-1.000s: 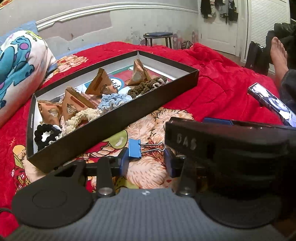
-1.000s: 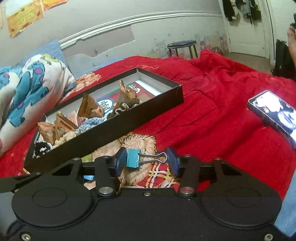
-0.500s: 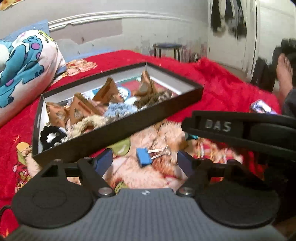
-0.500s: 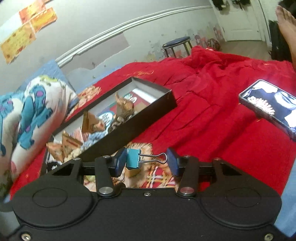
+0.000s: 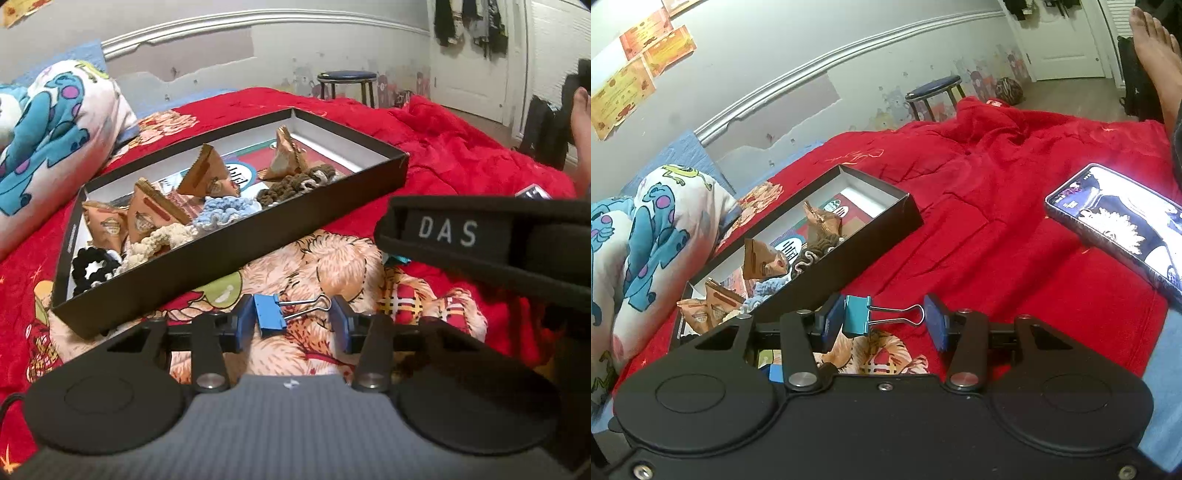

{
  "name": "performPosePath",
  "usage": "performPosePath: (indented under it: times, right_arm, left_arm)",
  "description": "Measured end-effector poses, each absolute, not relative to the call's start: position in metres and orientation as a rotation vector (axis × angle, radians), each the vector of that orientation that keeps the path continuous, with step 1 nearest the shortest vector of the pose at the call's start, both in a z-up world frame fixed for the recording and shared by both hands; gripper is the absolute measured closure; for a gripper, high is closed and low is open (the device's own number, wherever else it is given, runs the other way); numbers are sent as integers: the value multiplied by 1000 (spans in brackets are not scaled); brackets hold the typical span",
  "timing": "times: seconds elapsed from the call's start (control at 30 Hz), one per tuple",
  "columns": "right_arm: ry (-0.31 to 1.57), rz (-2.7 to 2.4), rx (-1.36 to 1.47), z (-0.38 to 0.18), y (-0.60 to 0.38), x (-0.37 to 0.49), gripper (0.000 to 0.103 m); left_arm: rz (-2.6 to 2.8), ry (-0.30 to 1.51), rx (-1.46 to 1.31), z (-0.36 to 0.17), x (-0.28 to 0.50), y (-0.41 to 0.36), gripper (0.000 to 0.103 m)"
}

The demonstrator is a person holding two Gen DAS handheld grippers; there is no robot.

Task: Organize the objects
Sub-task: 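Grasp a blue binder clip with the left tool while the right tool grasps another, then carry both held blue binder clips over the box and lower them inside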

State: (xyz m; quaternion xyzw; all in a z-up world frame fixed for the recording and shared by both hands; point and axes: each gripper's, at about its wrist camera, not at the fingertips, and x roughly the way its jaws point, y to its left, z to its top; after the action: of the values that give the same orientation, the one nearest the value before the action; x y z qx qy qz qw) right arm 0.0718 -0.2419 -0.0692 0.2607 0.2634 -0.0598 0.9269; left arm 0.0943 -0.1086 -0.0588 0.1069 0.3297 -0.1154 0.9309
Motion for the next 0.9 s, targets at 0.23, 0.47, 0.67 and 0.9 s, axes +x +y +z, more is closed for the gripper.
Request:
performPosePath:
  times: [0.23,0.47,0.67,0.9]
  right_arm:
    - [529,-111,532,-62,-239,68,57]
    - [514,-87,500,-41,-231,66,57]
    - [495,-55,447,-20,-218,65,57]
    - [443,34,409,15,-204,78,57]
  left_arm:
    - [-155,699,180,-51,100,-96,55]
    - [-110,673,172,-39,99,-85,55]
    - [-88,625,162,-26,96,-79,55]
    - [-49,525,156,1,97,-62,55]
